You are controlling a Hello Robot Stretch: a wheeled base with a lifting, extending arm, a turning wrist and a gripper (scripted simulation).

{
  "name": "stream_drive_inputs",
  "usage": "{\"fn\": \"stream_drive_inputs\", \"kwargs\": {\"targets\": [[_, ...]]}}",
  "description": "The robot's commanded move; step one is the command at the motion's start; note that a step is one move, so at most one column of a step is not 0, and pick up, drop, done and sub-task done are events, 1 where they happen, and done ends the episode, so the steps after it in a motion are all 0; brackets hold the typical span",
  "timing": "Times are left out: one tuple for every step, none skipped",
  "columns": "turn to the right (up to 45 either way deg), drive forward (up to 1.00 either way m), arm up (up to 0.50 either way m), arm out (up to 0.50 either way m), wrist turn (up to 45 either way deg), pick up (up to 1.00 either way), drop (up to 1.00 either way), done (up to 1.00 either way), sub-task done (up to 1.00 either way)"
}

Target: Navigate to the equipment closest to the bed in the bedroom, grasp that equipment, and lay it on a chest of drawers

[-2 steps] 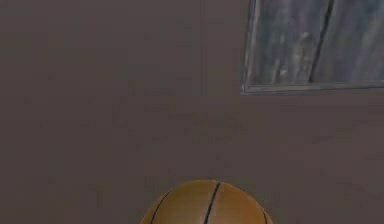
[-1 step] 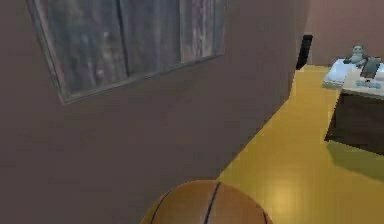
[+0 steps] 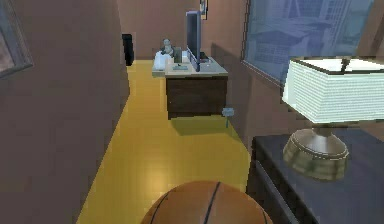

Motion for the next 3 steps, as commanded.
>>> {"fn": "stream_drive_inputs", "kwargs": {"targets": [[6.0,0.00,0.00,0.00,0.0,0.00,0.00,0.00,0.00],[0.0,0.20,0.00,0.00,0.0,0.00,0.00,0.00,0.00],[-3.0,0.00,0.00,0.00,0.0,0.00,0.00,0.00,0.00]]}}
